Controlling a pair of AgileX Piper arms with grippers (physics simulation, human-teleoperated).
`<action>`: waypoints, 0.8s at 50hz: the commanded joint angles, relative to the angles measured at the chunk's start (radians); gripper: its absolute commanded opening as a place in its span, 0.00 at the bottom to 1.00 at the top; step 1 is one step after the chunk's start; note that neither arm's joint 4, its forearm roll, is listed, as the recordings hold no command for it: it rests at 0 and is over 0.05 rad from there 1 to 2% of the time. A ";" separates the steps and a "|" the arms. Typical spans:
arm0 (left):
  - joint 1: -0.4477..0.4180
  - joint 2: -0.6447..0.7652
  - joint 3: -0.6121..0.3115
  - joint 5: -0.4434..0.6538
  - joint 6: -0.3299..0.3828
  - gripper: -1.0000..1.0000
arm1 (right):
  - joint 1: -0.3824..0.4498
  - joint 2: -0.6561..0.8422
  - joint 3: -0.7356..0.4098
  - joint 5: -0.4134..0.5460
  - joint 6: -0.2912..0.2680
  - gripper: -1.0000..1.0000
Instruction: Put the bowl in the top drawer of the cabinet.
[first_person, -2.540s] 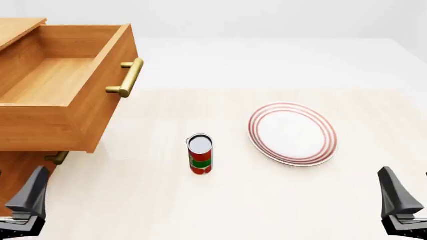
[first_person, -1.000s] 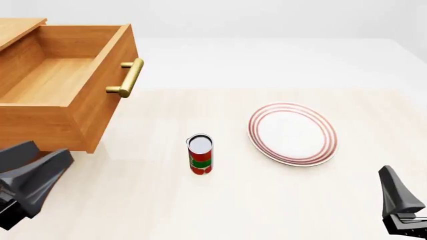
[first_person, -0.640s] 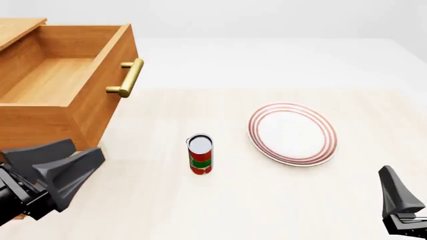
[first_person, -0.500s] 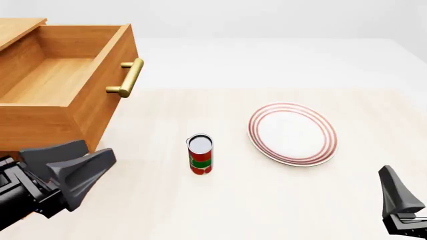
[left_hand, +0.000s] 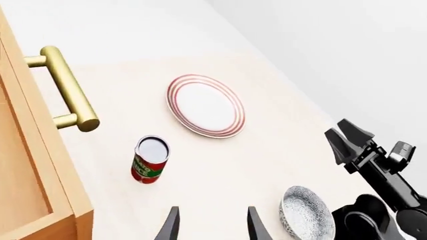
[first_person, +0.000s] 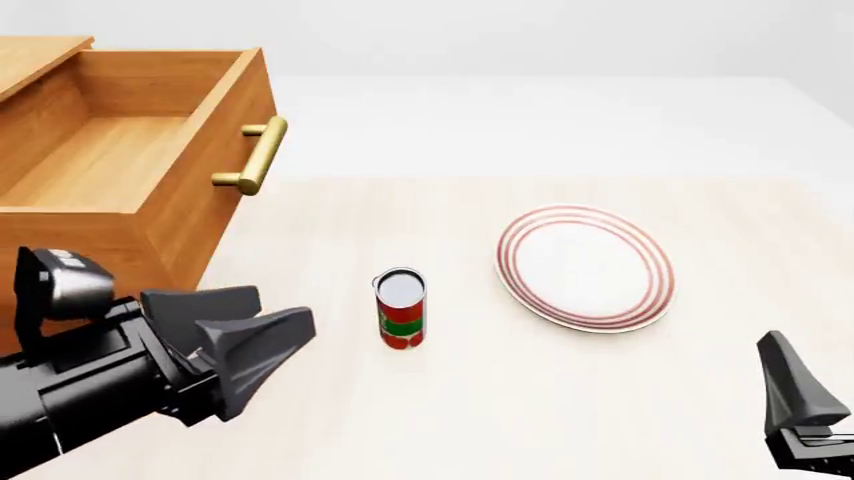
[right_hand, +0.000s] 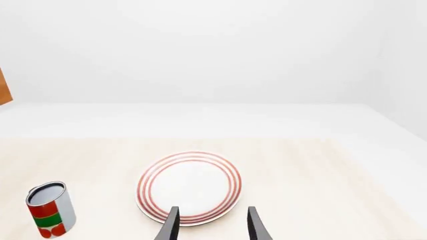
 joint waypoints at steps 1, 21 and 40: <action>-0.074 0.098 -0.048 -0.028 -0.009 1.00 | 0.000 0.000 0.000 0.000 0.000 1.00; -0.144 0.271 -0.081 -0.096 -0.064 1.00 | 0.000 0.000 0.000 0.000 0.000 1.00; -0.178 0.381 -0.074 -0.175 -0.096 1.00 | 0.000 0.000 0.000 0.000 0.000 1.00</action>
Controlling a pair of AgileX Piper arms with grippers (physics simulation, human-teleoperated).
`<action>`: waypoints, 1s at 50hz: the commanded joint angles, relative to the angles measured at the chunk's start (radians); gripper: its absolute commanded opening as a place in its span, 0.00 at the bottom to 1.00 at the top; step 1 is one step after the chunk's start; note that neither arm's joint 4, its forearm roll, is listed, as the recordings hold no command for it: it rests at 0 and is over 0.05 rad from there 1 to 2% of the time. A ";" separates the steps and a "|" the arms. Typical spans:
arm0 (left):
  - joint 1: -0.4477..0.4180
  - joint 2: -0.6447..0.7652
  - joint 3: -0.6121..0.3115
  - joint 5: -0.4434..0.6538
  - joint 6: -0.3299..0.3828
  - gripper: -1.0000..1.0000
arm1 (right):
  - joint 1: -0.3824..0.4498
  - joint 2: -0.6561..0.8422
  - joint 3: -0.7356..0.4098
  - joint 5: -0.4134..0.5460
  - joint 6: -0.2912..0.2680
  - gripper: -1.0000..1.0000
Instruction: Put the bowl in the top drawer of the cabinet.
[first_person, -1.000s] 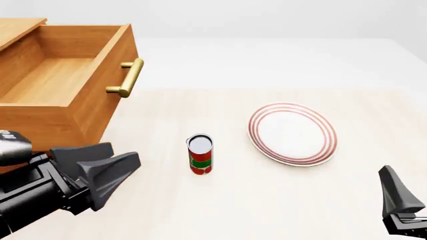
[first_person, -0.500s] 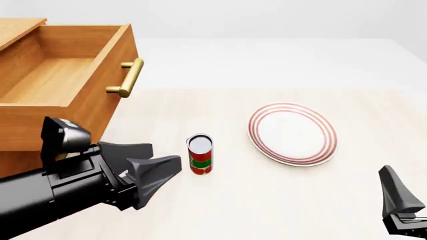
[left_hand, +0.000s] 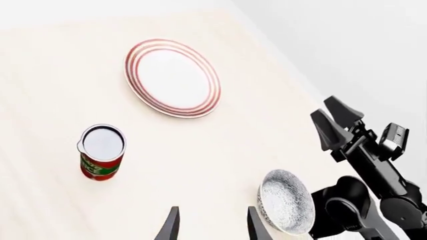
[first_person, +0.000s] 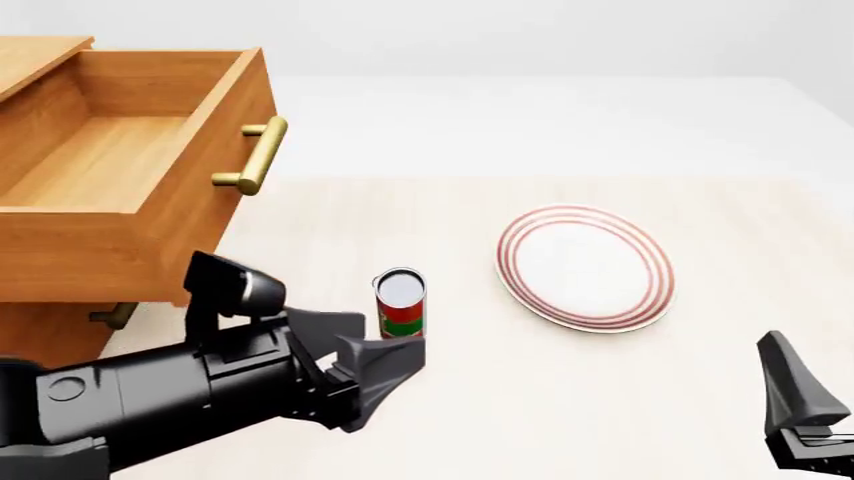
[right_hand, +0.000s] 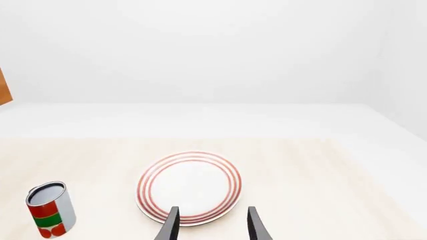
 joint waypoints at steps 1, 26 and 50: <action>-0.020 0.060 -0.005 -0.035 -0.016 1.00 | 0.000 0.000 0.000 0.000 0.000 1.00; -0.068 0.164 -0.058 -0.074 -0.035 1.00 | 0.000 0.000 0.000 0.000 0.000 1.00; -0.122 0.279 -0.116 -0.116 -0.074 1.00 | 0.000 0.000 0.000 0.000 0.000 1.00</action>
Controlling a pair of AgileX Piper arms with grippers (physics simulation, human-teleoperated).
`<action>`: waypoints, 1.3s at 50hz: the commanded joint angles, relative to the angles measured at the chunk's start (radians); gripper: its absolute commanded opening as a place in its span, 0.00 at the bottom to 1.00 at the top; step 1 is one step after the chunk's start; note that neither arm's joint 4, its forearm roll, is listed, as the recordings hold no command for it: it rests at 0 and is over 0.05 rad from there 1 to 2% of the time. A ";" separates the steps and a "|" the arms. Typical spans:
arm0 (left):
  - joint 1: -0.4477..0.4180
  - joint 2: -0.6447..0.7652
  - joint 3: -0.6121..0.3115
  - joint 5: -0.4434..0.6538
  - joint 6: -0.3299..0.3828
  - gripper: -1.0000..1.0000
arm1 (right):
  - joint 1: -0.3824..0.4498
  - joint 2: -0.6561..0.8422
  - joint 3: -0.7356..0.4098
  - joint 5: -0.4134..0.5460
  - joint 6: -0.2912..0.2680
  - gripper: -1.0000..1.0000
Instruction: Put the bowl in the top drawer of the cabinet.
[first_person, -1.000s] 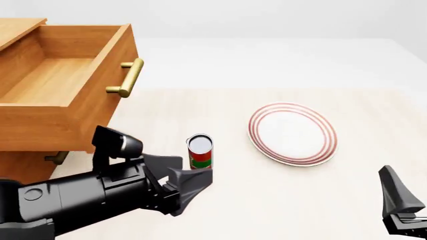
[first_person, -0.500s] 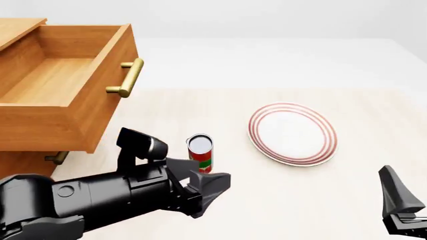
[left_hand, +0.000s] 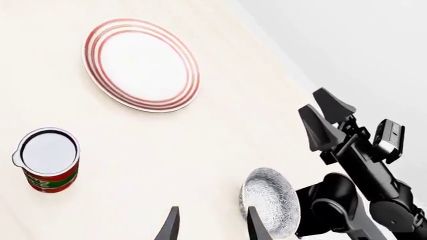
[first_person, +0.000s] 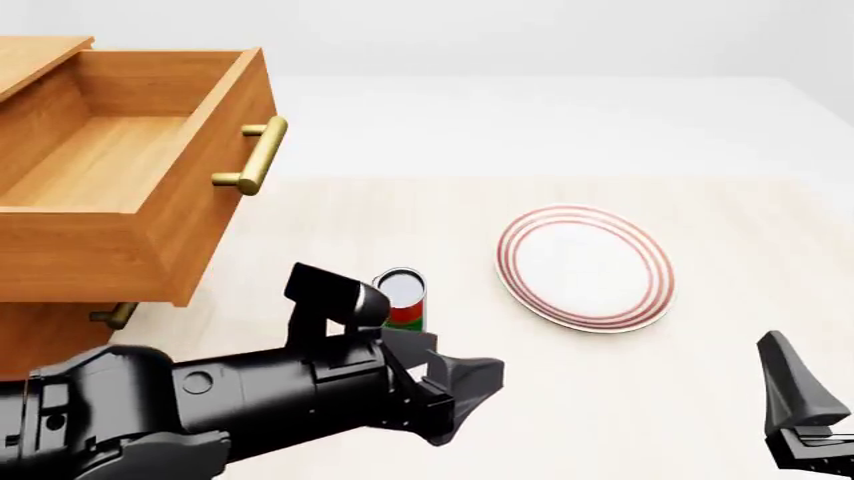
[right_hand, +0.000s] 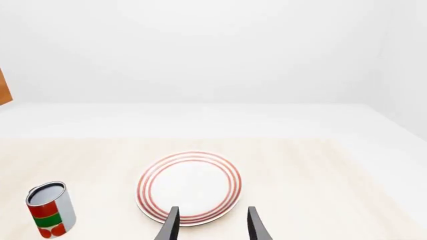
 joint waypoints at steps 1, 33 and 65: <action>-0.041 0.142 -0.076 -0.023 -0.041 1.00 | 0.000 0.000 0.000 0.000 0.000 1.00; -0.061 0.282 -0.108 -0.047 -0.100 1.00 | 0.000 0.000 0.000 0.000 0.000 1.00; -0.119 0.371 -0.176 -0.034 -0.125 1.00 | 0.000 0.000 0.000 0.000 0.000 1.00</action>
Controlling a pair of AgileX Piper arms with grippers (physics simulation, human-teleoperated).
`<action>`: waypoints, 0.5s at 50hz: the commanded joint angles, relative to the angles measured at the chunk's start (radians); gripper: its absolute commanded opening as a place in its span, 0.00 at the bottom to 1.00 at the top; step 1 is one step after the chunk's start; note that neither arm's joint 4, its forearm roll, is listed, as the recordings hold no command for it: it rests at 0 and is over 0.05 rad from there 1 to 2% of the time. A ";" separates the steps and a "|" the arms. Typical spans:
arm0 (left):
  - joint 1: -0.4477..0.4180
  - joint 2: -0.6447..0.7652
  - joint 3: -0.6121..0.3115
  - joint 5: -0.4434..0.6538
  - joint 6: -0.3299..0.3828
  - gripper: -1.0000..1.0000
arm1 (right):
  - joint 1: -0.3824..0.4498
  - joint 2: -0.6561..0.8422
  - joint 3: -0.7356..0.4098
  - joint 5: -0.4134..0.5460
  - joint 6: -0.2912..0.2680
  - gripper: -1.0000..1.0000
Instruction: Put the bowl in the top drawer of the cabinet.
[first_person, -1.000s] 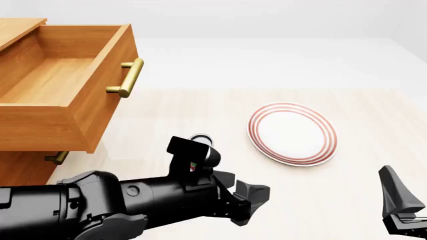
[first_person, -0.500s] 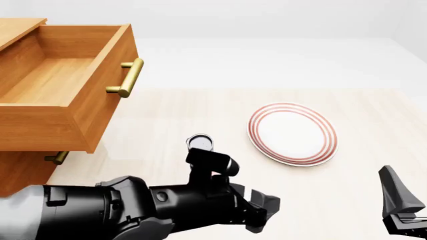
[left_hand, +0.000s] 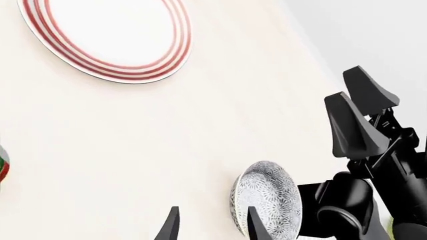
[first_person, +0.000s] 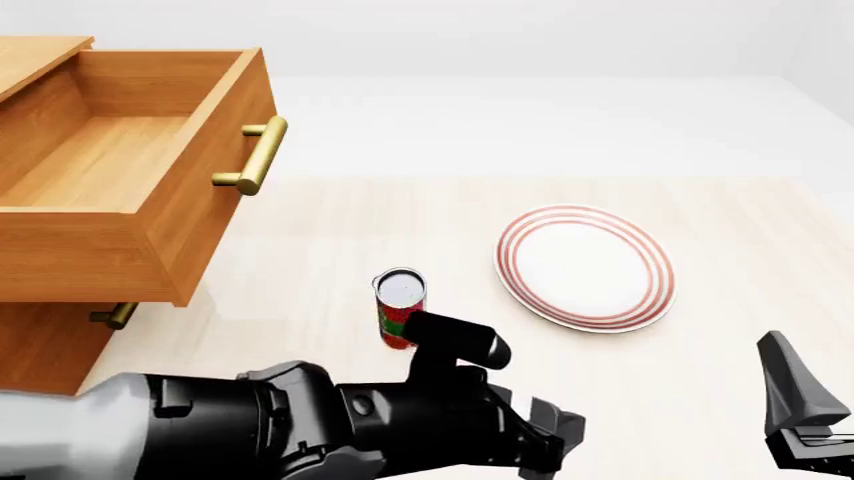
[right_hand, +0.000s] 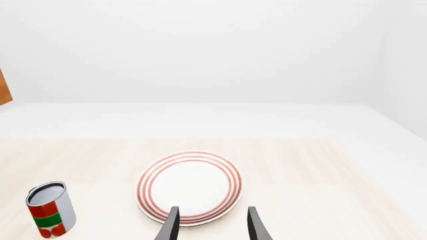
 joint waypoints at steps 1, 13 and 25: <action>-0.019 0.030 -0.023 0.004 -0.010 1.00 | 0.000 0.000 0.000 0.000 0.000 1.00; -0.051 0.061 -0.060 0.018 -0.023 1.00 | 0.000 0.000 0.000 0.000 0.000 1.00; -0.063 0.075 -0.084 0.033 -0.026 1.00 | 0.000 0.000 0.000 0.000 0.000 1.00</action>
